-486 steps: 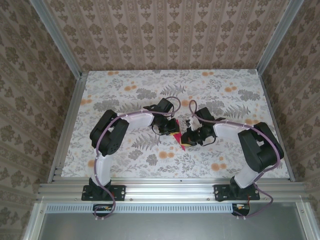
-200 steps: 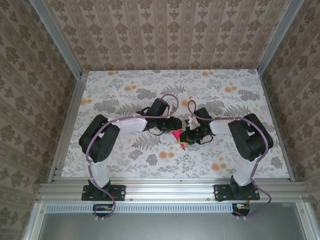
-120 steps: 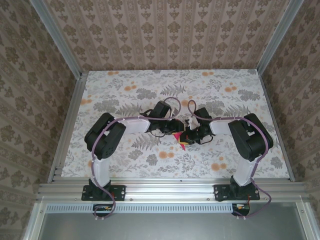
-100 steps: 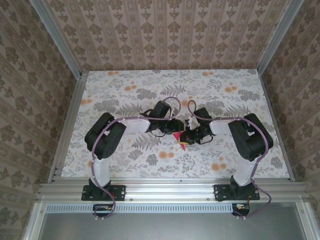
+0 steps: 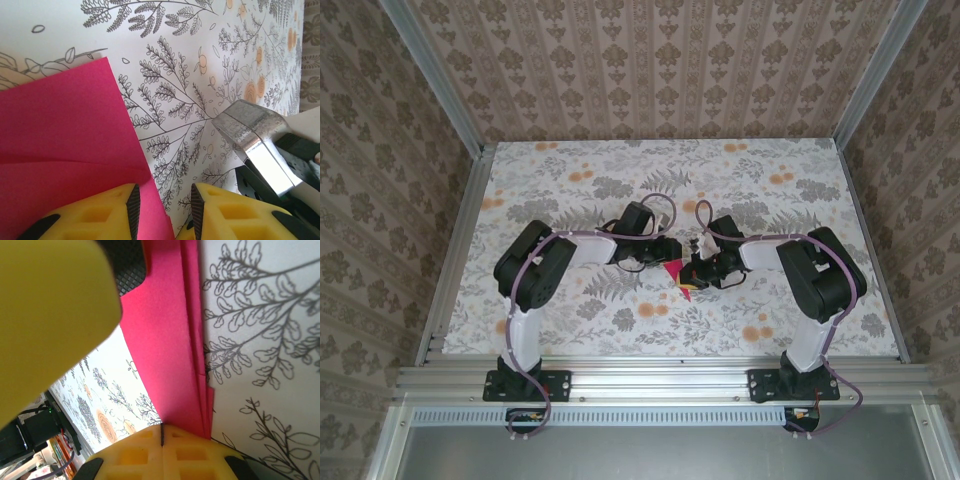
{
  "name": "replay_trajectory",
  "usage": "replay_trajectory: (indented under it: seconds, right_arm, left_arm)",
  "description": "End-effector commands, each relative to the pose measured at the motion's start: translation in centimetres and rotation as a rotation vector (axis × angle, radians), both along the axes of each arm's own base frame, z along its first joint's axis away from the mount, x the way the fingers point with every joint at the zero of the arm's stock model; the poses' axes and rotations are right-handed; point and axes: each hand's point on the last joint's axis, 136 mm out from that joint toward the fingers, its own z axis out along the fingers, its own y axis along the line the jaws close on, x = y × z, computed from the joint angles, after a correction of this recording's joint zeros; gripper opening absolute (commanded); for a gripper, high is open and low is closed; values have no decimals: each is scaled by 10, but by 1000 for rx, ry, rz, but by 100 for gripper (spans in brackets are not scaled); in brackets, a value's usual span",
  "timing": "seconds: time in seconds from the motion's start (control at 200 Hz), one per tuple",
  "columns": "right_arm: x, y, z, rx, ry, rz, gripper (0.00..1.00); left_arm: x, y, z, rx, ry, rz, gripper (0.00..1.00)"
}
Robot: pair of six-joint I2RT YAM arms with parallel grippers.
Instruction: Fold a paper plane with a square sheet of paper (pick it up from the middle)
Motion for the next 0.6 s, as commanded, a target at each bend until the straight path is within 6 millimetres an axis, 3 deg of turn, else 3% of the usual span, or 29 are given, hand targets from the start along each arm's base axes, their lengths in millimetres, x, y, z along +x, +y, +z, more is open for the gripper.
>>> replay_trajectory:
  seconds: [0.0,0.595]
  right_arm:
    - [-37,-37,-53,-224,146,-27,3]
    - [-44,-39,-54,-227,155,-17,2]
  left_arm:
    - [10,25,-25,60,2,43,36]
    - [50,56,-22,42,4,86,36]
